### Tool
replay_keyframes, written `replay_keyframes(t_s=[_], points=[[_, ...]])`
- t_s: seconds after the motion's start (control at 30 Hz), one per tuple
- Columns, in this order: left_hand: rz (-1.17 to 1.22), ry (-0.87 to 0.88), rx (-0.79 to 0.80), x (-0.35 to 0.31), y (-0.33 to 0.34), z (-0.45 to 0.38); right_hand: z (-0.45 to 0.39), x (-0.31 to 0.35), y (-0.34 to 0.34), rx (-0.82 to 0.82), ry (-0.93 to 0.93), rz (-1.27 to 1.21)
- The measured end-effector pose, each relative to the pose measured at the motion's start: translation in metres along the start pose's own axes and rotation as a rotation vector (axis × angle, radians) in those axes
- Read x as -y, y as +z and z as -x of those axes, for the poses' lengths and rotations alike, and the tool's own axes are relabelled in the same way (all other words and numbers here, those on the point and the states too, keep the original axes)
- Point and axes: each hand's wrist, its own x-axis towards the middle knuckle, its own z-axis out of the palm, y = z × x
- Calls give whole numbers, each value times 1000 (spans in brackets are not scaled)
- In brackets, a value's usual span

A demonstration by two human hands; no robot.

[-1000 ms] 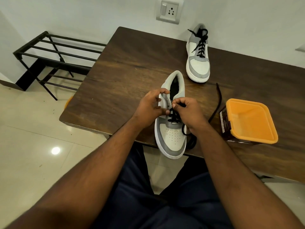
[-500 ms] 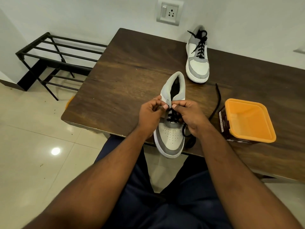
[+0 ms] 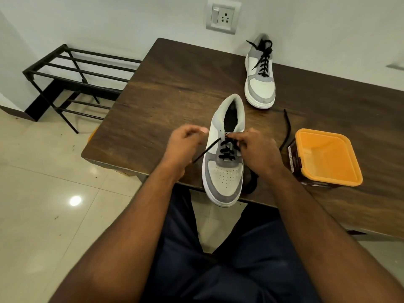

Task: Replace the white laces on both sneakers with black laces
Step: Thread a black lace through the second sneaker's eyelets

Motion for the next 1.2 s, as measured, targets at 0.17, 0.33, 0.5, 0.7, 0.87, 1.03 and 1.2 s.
replay_keyframes(t_s=[0.17,0.33,0.5,0.7,0.87,1.03,1.2], points=[[-344,71,164,-2,9,-4,-2,-2,-4,-41,0,19],[-843,-11,-335,-5,-32,-11,0,-7,-9,-50,8,-9],[-923,134,-310,-9,-28,-3,-2,-7,-6,-43,30,-60],[-518,244,-32,9,31,-2,-3,-5,-4,-22,21,-45],[-355,127,-340,32,14,-24,-3,-7,-7,-9,53,-69],[-251,88,-682,52,-48,-35,-2,-7,-6,-19,48,-64],[-260,400,-193,34,12,-12,-2,-4,-2,-17,42,-60]])
